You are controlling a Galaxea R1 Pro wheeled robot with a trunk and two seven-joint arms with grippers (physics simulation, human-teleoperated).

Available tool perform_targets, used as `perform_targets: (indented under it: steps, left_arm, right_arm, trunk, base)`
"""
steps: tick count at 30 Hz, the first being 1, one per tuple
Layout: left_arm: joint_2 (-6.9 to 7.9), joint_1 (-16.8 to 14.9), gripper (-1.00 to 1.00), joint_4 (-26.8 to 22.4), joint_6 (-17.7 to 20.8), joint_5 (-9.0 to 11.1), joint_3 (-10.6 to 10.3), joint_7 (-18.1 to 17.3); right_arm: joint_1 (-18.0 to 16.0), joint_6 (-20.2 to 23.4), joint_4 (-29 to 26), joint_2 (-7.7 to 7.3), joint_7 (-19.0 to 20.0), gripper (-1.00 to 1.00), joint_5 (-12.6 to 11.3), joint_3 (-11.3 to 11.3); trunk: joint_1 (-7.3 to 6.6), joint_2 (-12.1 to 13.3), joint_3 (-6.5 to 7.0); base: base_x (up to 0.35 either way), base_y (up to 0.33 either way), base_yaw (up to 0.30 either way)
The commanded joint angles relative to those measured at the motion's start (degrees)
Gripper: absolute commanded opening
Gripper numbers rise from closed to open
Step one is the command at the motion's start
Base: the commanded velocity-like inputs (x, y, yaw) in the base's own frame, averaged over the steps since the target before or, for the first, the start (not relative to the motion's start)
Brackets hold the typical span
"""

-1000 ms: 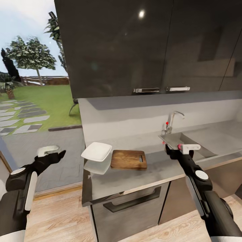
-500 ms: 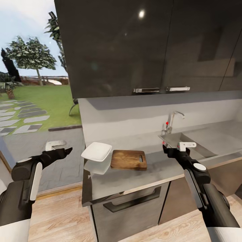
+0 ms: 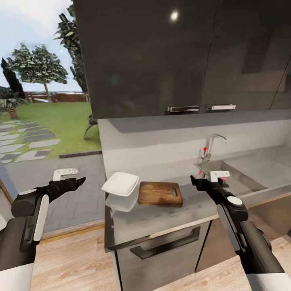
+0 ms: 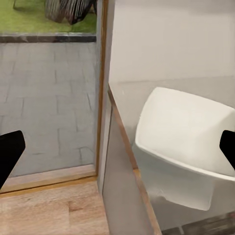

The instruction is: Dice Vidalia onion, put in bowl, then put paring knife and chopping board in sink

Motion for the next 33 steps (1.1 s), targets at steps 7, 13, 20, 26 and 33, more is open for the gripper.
perform_targets:
  steps: [7, 13, 20, 26, 33]
  left_arm:
    - [0.08, 0.0, 1.0, 0.0, 0.3, 0.0, -0.1, -0.5]
    - [0.05, 0.0, 1.0, 0.0, 0.4, 0.0, -0.7, -0.5]
    - [-0.02, 0.0, 1.0, 0.4, 1.1, 0.0, -1.5, -0.5]
    - [-0.2, -0.1, 1.0, 0.9, 4.3, 0.0, -1.9, -0.5]
    - [-0.3, -1.4, 1.0, 2.7, 6.7, 0.0, -2.0, -0.5]
  right_arm:
    - [0.0, 0.3, 0.0, -0.04, -0.2, 1.0, -0.4, 1.9]
    - [0.0, 0.3, 0.0, -0.04, -0.2, 1.0, -0.4, 2.1]
    - [0.0, 0.8, 0.0, -0.08, -0.4, 1.0, -0.3, 1.7]
    - [-0.3, 3.2, 0.0, -0.05, -2.0, 1.0, -0.3, 1.5]
    - [-3.9, 13.0, 0.3, -0.08, -4.5, 1.0, -0.3, 1.2]
  trunk:
    - [0.03, -0.1, -0.09]
    - [0.03, -0.1, -0.09]
    - [0.03, -0.1, -0.09]
    - [0.03, -0.1, -0.09]
    - [0.03, -0.1, -0.09]
  base:
    - [0.007, 0.011, 0.0]
    - [0.001, 0.002, 0.0]
    - [0.0, 0.0, 0.0]
    - [0.0, 0.0, 0.0]
    - [0.0, 0.0, 0.0]
